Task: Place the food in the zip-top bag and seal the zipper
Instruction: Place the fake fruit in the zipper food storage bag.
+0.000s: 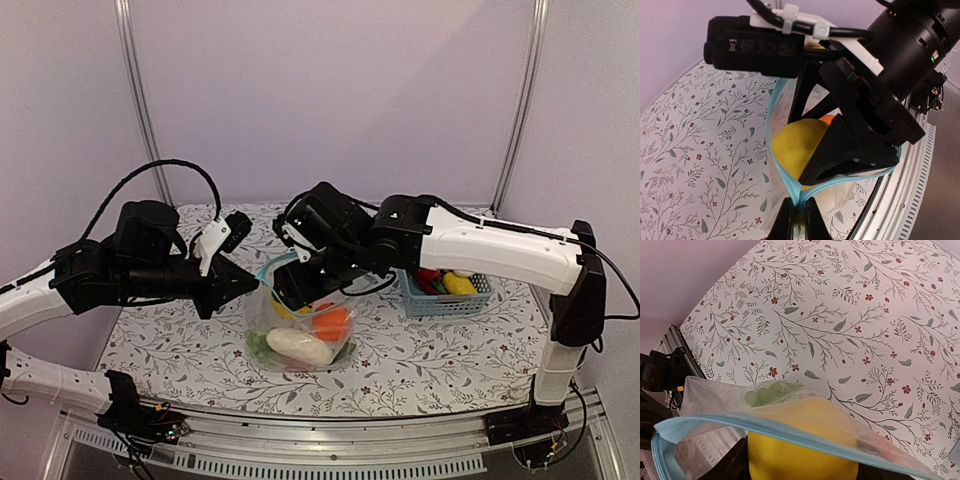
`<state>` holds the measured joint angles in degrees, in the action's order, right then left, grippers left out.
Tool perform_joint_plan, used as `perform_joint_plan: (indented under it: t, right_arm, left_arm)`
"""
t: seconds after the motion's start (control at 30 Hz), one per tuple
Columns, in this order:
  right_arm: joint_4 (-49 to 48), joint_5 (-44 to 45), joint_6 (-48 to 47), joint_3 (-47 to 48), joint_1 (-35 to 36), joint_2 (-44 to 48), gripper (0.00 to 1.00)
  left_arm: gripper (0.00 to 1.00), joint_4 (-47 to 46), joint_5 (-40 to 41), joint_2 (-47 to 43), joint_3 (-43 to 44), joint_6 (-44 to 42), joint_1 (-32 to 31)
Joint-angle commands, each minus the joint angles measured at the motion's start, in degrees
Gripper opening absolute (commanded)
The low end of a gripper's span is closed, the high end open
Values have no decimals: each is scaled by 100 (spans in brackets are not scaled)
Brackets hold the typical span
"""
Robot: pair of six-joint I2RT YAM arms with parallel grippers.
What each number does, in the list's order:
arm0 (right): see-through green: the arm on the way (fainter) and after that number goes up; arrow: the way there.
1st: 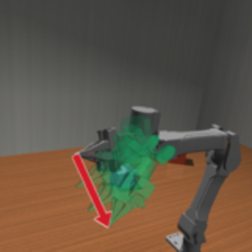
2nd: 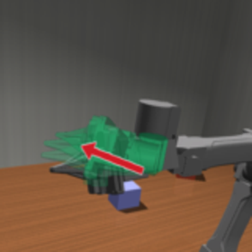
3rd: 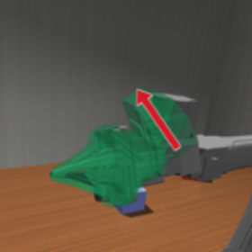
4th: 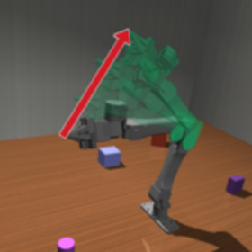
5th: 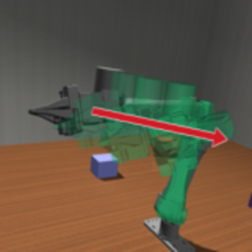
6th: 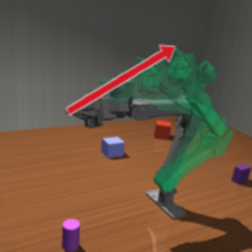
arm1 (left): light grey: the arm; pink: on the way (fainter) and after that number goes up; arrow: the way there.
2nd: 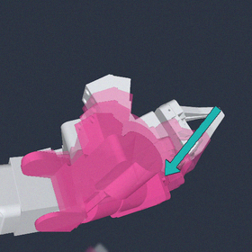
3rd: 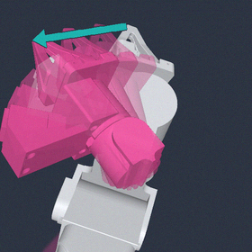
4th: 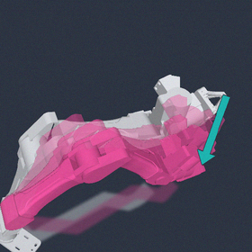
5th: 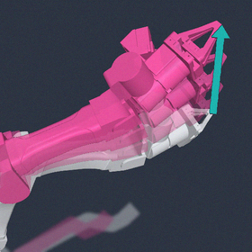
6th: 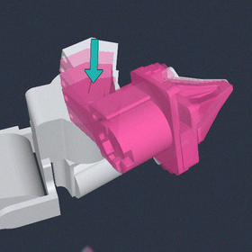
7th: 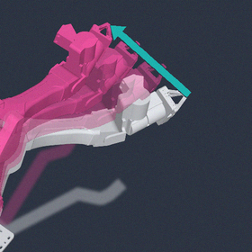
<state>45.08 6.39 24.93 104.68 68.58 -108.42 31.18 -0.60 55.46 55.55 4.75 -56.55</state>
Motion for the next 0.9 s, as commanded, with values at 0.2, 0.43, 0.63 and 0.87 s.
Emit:
perform_joint_plan:
  t: [0.2, 0.43, 0.63, 0.87]
  right_arm:
    - [-272, -228, 170, 158, -24, -542, 69]
    - [-323, -253, 150, 149, 6, -471, 87]
    - [-324, -224, 46, 35, 30, -159, 92]
    - [-224, 71, 30, -188, 55, 464, 94]
  left_arm:
    - [0, -100, 41, -35, -27, 40, 48]
    - [0, -97, 40, -33, -24, 26, 48]
    - [0, -90, 37, -69, -27, 28, 48]
    - [0, -84, 42, -97, -35, 19, 48]
